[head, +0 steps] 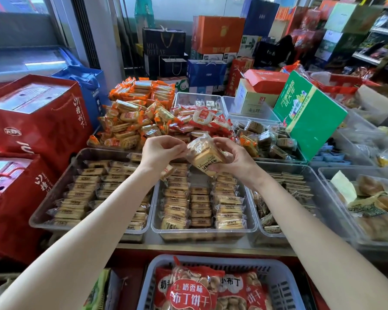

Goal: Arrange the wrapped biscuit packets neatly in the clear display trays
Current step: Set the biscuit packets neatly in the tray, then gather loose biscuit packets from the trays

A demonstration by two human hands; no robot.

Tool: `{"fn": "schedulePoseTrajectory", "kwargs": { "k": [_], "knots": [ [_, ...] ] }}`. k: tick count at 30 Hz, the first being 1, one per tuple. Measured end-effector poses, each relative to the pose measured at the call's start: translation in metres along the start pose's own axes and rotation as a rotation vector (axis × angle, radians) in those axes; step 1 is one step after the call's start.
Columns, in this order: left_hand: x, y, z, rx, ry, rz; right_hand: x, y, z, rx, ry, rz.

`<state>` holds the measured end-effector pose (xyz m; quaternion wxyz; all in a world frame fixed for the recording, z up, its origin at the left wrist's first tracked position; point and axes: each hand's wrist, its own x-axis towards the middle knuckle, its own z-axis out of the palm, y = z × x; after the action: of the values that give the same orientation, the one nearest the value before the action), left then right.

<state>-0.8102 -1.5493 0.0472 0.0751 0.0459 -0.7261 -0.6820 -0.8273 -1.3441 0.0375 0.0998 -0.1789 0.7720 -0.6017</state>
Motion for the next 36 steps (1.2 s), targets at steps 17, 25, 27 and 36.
{"fn": "schedulePoseTrajectory", "kwargs": {
  "k": [17, 25, 27, 36],
  "knots": [
    [0.011, 0.003, -0.004, 0.161, -0.097, -0.047, 0.004, -0.019, -0.011, -0.275, 0.007, -0.016],
    [0.012, 0.004, 0.017, 0.683, -0.412, 0.175, 0.008, -0.019, 0.0, -0.561, 0.09, -0.117],
    [0.015, -0.001, 0.014, 0.634, -0.39, 0.109, 0.005, -0.02, -0.004, -0.362, 0.035, -0.125],
    [0.012, -0.012, -0.02, 0.037, -0.551, -0.06, 0.005, -0.021, -0.016, -0.106, 0.131, -0.107]
  ]
}}
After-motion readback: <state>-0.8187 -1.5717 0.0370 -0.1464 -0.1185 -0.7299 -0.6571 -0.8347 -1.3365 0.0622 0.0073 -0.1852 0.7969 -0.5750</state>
